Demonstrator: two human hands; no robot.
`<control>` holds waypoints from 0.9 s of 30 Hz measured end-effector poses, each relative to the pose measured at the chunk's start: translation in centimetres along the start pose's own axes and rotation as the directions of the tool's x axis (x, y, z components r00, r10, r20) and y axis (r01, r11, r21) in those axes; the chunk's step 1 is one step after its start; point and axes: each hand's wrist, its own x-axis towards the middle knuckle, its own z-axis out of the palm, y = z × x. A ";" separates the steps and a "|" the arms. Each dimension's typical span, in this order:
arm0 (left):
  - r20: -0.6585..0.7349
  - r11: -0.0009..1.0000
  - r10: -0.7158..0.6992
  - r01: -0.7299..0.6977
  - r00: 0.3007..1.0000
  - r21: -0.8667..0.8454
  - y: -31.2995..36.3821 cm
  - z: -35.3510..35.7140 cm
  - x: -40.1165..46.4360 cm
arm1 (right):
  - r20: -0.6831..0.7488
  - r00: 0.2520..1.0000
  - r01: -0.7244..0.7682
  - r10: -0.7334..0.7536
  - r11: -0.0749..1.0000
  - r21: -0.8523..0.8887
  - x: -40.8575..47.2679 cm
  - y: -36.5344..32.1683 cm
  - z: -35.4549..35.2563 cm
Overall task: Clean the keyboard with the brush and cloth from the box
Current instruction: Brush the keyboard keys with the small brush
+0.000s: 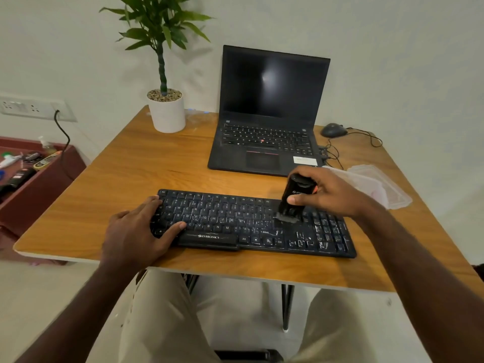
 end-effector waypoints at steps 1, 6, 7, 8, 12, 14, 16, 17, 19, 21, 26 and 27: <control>0.000 1.000 0.000 0.000 1.000 0.000 0.1 0.0 0.0 | -0.015 1.000 -0.001 0.001 0.999 0.033 0.1 -0.1 0.8; 0.010 1.000 -0.009 0.009 1.000 0.010 0.1 -0.2 0.0 | -0.144 0.985 0.097 -0.092 0.995 0.029 1.7 -0.6 4.4; 0.013 1.000 -0.009 0.008 1.000 0.009 0.1 -0.3 -0.1 | -0.160 0.982 0.105 -0.097 0.994 0.040 1.6 -0.7 4.5; 0.015 1.000 -0.009 0.008 1.000 0.007 0.1 -0.3 -0.1 | -0.158 0.983 0.103 -0.094 0.993 0.052 1.4 -0.6 4.3; 0.011 1.000 -0.007 0.007 1.000 -0.003 0.2 -0.3 -0.1 | -0.032 0.999 0.008 -0.006 0.997 0.078 -0.7 -0.1 2.0; 0.004 1.000 -0.005 0.005 1.000 -0.006 0.1 -0.2 -0.1 | -0.024 1.000 -0.004 0.005 0.998 0.065 -1.0 0.1 1.2; -0.001 1.000 0.003 -0.003 1.000 -0.002 0.2 -0.1 -0.1 | -0.052 0.999 0.006 -0.002 0.997 0.071 -0.7 0.0 1.7; -0.003 1.000 0.006 -0.006 1.000 0.001 0.3 -0.1 -0.1 | -0.074 0.997 0.015 -0.010 0.998 0.066 -0.4 -0.2 2.4; -0.007 1.000 0.005 -0.005 1.000 0.004 0.2 -0.2 -0.1 | -0.139 0.990 0.030 -0.026 0.999 0.025 0.4 -0.3 3.8; -0.014 1.000 -0.014 0.014 1.000 0.002 0.0 -0.2 -0.1 | -0.216 0.976 0.046 -0.041 0.999 0.019 1.0 -0.6 4.6; -0.043 0.998 -0.061 0.061 0.997 0.019 0.2 -0.2 -0.1 | -0.114 0.992 0.055 -0.062 0.997 -0.063 0.4 -1.2 3.7; -0.041 0.997 -0.065 0.066 0.997 0.028 0.3 -0.2 -0.1 | -0.077 0.996 0.032 -0.040 0.994 -0.101 0.1 -1.2 2.9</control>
